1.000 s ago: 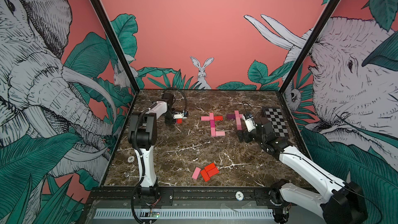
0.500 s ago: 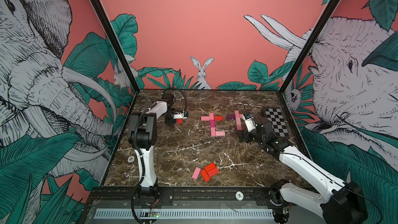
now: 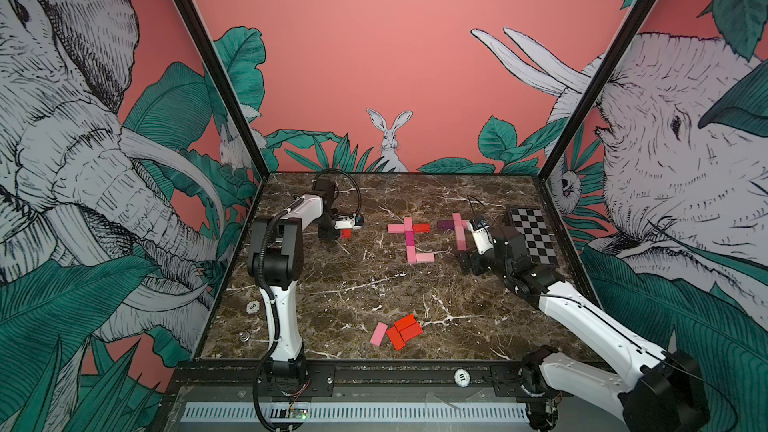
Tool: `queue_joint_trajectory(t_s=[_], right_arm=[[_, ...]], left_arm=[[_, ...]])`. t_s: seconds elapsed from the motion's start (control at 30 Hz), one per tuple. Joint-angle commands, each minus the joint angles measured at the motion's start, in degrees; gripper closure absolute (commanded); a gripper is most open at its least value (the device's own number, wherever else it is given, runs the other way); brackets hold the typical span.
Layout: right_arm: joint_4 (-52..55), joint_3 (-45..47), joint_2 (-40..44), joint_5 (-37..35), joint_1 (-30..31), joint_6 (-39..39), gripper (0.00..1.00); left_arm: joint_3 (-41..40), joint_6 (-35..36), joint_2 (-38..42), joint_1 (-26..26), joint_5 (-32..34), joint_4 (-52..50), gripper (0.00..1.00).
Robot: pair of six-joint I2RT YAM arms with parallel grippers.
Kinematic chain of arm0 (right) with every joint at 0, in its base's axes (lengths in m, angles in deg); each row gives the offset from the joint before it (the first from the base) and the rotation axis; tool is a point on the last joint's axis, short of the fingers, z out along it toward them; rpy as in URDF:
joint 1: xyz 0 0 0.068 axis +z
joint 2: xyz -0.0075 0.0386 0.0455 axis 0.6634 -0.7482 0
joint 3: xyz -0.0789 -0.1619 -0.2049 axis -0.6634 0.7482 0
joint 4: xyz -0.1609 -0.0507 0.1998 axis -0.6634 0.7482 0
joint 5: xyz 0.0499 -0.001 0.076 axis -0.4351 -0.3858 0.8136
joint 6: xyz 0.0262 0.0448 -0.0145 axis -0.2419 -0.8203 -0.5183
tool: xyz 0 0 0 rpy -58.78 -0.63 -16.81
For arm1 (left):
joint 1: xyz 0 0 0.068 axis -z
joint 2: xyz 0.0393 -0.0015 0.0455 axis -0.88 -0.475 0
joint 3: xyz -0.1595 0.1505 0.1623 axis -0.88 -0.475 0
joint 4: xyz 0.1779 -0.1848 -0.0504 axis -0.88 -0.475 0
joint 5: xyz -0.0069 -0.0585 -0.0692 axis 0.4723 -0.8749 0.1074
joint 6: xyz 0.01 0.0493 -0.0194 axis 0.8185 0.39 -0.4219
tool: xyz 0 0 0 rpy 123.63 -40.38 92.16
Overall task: Assemble the letter t with building blocks
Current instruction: Assemble the building block at the center of the board.
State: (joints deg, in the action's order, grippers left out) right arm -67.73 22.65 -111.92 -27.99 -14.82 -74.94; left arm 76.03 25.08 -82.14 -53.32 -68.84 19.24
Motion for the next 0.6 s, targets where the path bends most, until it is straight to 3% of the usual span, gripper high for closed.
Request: queue_joint_trajectory(t_s=[0.0,0.57], right_arm=[[-1.27,1.18,0.55,-0.07,0.26,-0.1,0.02],[-1.34,1.2,0.41,-0.23,0.32,-0.04,0.02]], left_arm=[[-0.4,1.34,0.98,0.23,-0.05,-1.23,0.61],[-0.3,1.62,0.37,0.48,0.82,-0.18,0.61]])
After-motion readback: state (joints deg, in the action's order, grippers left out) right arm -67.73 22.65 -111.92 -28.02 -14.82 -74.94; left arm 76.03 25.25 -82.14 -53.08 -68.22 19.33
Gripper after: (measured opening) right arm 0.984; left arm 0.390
